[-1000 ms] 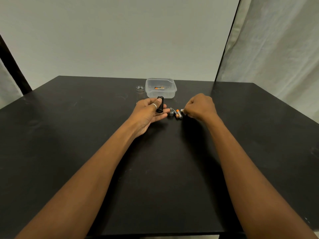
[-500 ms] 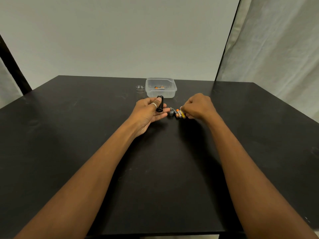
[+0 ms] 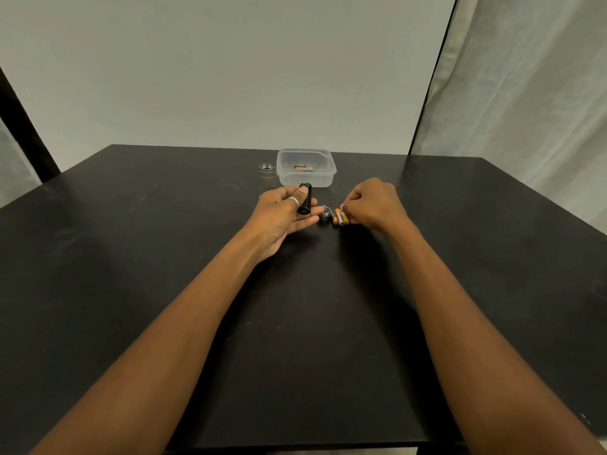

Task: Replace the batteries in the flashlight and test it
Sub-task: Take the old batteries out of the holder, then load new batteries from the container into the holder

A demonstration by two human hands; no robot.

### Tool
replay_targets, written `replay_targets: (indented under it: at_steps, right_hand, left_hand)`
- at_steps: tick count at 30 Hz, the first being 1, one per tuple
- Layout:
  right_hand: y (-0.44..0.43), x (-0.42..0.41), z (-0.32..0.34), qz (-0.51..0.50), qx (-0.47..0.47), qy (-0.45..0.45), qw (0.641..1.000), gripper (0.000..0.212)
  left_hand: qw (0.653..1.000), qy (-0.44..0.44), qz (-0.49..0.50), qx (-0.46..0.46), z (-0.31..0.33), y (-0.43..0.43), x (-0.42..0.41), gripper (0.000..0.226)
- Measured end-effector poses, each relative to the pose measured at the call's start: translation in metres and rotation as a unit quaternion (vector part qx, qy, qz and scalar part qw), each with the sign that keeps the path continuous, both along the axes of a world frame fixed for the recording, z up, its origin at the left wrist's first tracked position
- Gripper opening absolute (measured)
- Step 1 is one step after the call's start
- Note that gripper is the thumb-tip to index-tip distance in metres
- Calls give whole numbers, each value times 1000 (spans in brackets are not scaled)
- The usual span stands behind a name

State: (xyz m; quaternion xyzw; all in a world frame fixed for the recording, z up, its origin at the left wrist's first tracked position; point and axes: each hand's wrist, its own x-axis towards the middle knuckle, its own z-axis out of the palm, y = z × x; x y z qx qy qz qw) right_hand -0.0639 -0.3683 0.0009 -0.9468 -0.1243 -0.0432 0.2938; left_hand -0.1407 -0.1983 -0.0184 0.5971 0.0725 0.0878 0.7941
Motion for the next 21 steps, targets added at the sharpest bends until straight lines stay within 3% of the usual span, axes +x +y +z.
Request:
replay_targets:
  at_steps: [4,6,10,17,21]
  right_hand:
    - [6,2,3,-20,1,-116,993,17]
    - [18,5,6,16,7,-152,988,24]
    - [50,20,11,97,-44,-149,983,38]
    - [80,53,25,136,-182,-123,966,36]
    - [82,63,25,143,-193,-116,964,29]
  left_hand:
    - [1000,4,3,-1,1,-2,-1,18]
    - [1000,6,10,-8,1,-3,-2,18]
    - [1000,9,14,-24,2,-3,-2,18]
    - [999,10,13,-47,1,-2,0,21]
    - [999,12,8,-46,2,-1,1,20]
